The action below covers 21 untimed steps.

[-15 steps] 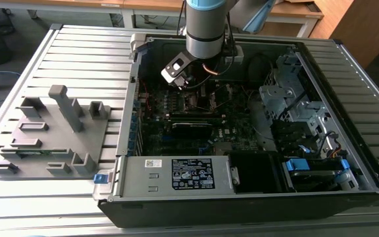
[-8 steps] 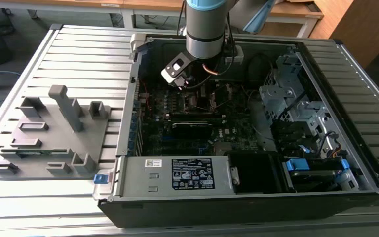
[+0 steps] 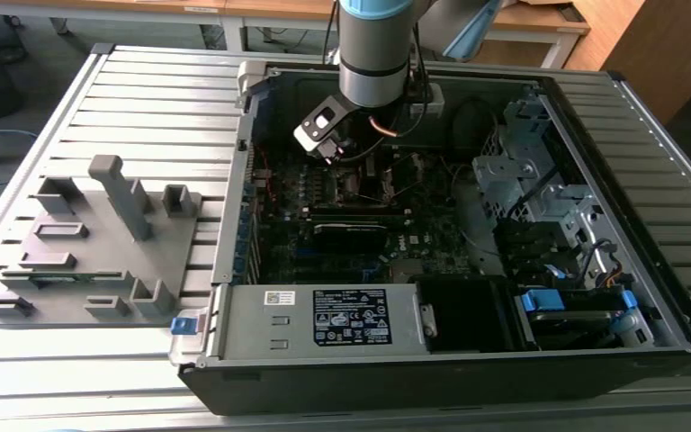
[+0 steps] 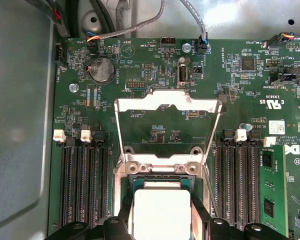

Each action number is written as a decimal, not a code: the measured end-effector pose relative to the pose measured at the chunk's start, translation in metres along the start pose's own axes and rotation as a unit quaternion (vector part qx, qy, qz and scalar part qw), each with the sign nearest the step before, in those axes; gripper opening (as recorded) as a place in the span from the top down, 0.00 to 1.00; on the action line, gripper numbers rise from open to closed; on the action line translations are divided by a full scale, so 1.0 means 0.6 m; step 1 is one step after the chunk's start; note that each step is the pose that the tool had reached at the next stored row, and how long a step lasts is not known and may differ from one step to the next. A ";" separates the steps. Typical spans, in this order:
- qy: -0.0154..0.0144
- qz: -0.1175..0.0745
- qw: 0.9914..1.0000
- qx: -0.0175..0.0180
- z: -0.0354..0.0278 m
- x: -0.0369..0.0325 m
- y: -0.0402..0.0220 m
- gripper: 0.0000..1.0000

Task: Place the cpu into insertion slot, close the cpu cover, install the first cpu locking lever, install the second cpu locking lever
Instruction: 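Place the cpu into insertion slot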

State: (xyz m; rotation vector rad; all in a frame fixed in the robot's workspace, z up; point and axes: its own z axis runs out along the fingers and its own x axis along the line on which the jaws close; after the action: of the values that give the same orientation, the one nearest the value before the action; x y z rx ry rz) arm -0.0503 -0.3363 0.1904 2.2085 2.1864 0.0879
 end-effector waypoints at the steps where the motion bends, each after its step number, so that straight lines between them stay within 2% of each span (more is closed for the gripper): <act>1: 0.000 0.000 1.000 0.000 0.000 0.000 0.000 0.46; 3: 0.001 0.000 1.000 0.000 0.001 0.001 0.000 0.45; 5: 0.001 0.000 1.000 0.000 0.001 0.000 0.000 0.45; 6: 0.000 0.000 1.000 0.000 0.000 0.000 0.000 0.39; 11: 0.000 0.000 1.000 0.000 -0.002 0.000 0.000 0.39; 19: 0.000 0.000 1.000 0.000 -0.024 0.000 0.001 0.39; 21: 0.000 0.000 1.000 0.000 -0.026 0.001 0.002 0.39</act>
State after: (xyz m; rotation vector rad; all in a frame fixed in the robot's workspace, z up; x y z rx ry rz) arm -0.0503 -0.3363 0.2062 2.2086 2.1864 0.0881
